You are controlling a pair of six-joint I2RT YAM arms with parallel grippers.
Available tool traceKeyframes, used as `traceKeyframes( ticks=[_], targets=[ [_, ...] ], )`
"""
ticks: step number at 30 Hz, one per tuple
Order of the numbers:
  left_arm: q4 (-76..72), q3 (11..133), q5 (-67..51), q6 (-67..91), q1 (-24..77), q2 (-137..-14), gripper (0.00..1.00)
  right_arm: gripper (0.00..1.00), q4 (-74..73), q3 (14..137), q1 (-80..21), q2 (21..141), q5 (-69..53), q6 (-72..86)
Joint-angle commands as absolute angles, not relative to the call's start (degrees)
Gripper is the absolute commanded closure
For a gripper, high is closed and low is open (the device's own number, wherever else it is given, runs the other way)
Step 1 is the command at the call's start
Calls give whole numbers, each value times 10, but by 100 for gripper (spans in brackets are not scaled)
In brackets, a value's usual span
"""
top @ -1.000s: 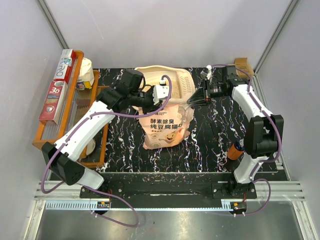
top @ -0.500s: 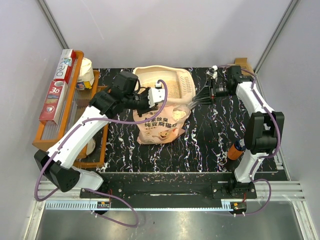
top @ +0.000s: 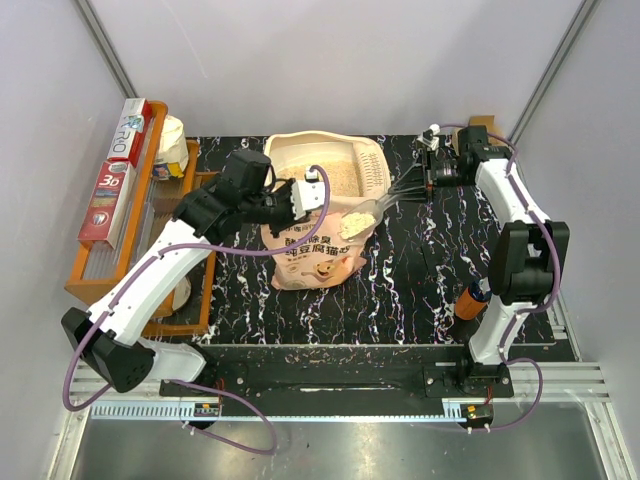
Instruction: Fill the litter box with clean litter
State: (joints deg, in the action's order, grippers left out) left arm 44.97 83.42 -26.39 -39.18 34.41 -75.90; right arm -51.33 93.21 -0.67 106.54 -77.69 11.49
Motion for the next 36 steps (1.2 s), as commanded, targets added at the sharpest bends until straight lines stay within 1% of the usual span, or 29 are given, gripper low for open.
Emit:
traceKeyframes(
  ticks=[1, 2, 15, 24, 27, 29, 30, 31, 33, 36],
  targets=[
    [384, 842, -252, -396, 338, -721, 100, 100, -468, 945, -3, 1077, -831, 172],
    [384, 842, -250, -395, 338, -721, 100, 100, -461, 940, 15, 1081, -833, 187],
    [387, 857, -224, -371, 324, -735, 100, 100, -439, 990, 23, 1162, -873, 211],
    [390, 855, -216, -372, 315, -744, 100, 100, -417, 1063, 23, 1211, -873, 252],
    [392, 851, -215, -370, 315, -744, 100, 100, -354, 1082, 23, 1229, -858, 318],
    [395, 850, -218, -368, 315, -745, 100, 100, -221, 1073, 23, 1238, -851, 441],
    [397, 850, -219, -367, 315, -747, 100, 100, -33, 1059, 23, 1239, -839, 509],
    [397, 850, -220, -366, 315, -748, 100, 100, 106, 1020, 23, 1245, -828, 692],
    [403, 850, -221, -365, 315, -751, 100, 100, 68, 1059, 18, 1266, -797, 667],
    [406, 851, -220, -364, 315, -752, 100, 100, 80, 1117, 9, 1309, -764, 667]
  ],
)
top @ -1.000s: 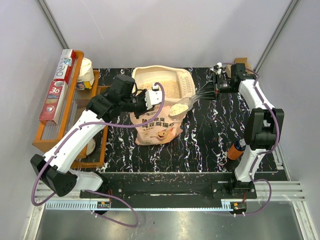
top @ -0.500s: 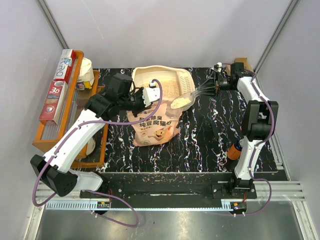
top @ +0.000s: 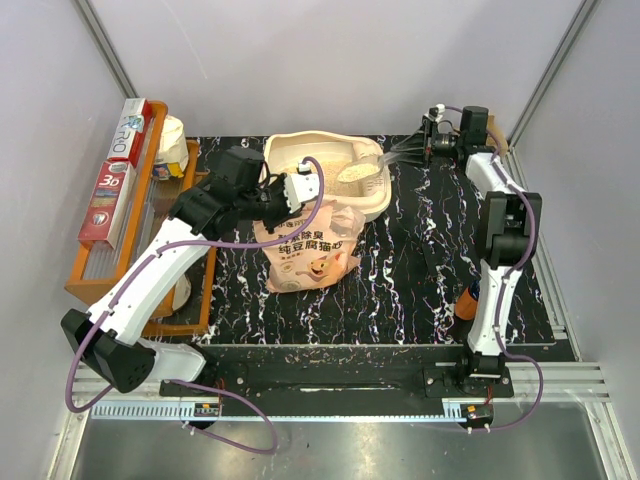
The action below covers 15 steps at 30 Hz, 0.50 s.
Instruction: Fill the litter box with clean litter
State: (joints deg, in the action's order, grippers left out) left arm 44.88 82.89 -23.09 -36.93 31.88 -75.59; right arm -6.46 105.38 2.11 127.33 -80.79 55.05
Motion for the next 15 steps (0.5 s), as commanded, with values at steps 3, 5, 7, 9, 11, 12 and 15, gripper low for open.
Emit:
traceKeyframes(
  ticks=[3, 5, 7, 9, 11, 12, 15],
  targets=[
    [408, 846, -223, -364, 315, -752, 100, 100, 74, 1171, -15, 1341, -722, 640],
    [407, 844, -228, -361, 315, -753, 100, 100, 66, 1187, -25, 1359, -689, 618],
    [407, 842, -230, -359, 315, -752, 100, 100, 27, 1216, -40, 1374, -663, 568],
    [407, 839, -230, -359, 315, -750, 100, 100, -19, 1256, -50, 1384, -628, 517],
    [406, 836, -230, -359, 315, -747, 100, 100, -48, 1281, -59, 1390, -577, 479],
    [406, 834, -231, -359, 315, -742, 100, 100, -74, 1308, -62, 1391, -563, 444],
    [403, 824, -230, -360, 315, -730, 100, 100, -147, 1371, -74, 1395, -487, 358]
  ],
)
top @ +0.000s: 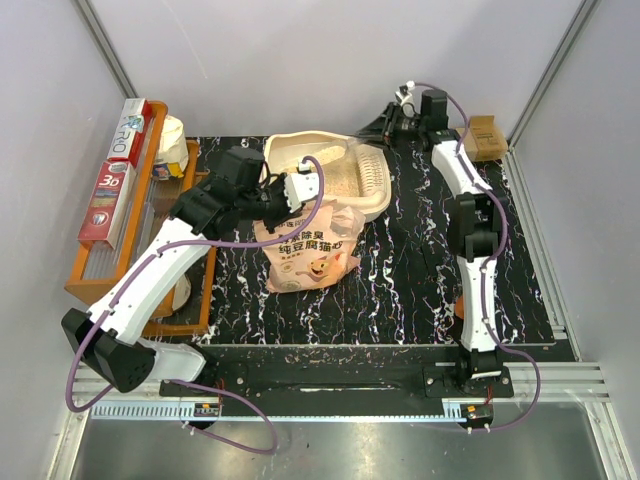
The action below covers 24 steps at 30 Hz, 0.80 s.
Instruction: Fill the litter box with clean litter
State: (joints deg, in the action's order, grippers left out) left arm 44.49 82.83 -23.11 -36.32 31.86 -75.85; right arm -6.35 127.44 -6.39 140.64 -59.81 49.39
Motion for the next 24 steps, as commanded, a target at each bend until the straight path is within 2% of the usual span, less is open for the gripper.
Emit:
traceKeyframes(
  ticks=[1, 8, 14, 19, 21, 24],
  targets=[
    [403, 820, -231, -362, 315, -727, 100, 100, -158, 1383, -77, 1395, -474, 339],
    [381, 785, -240, -358, 315, -695, 100, 100, -233, 1418, -125, 1365, -358, 175],
    [361, 750, -247, -354, 314, -666, 100, 100, -266, 1415, -160, 1336, -344, 80],
    [348, 727, -257, -345, 315, -650, 100, 100, -298, 1396, -211, 1283, -341, -105],
    [345, 722, -262, -343, 314, -645, 100, 100, -301, 1383, -222, 1257, -278, -161],
    [337, 715, -264, -338, 315, -641, 100, 100, -314, 1390, -224, 1234, -200, -166]
  ],
)
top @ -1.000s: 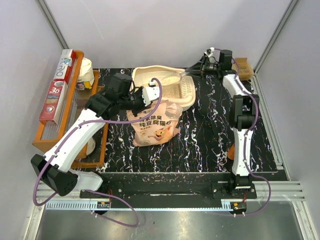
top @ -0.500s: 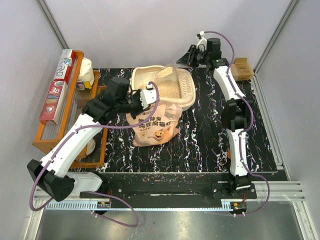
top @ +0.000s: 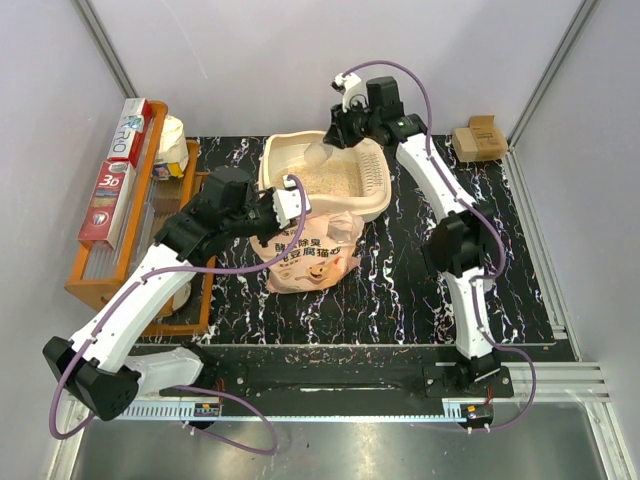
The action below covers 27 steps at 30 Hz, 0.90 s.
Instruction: Fill the litter box with clean litter
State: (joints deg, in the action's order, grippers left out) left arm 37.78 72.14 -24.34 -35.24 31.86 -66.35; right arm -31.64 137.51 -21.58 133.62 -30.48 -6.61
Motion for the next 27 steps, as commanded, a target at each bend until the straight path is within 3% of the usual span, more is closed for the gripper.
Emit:
traceKeyframes(
  ticks=[1, 3, 7, 13, 20, 27],
  targets=[
    [334, 714, -264, -333, 315, -640, 100, 100, -321, 1390, -224, 1227, -183, -170],
    [324, 708, -263, -325, 315, -637, 100, 100, -356, 1392, -223, 1205, -144, -173],
    [304, 703, -256, -307, 315, -639, 100, 100, -453, 1385, -217, 1151, -180, -196],
    [288, 700, -249, -277, 315, -642, 100, 100, -611, 1395, -170, 1084, -364, -154],
    [290, 700, -250, -266, 316, -643, 100, 100, -828, 1398, -161, 1052, -497, -266],
    [291, 702, -250, -266, 318, -640, 100, 100, -823, 1332, -176, 1040, -510, -320]
  ],
)
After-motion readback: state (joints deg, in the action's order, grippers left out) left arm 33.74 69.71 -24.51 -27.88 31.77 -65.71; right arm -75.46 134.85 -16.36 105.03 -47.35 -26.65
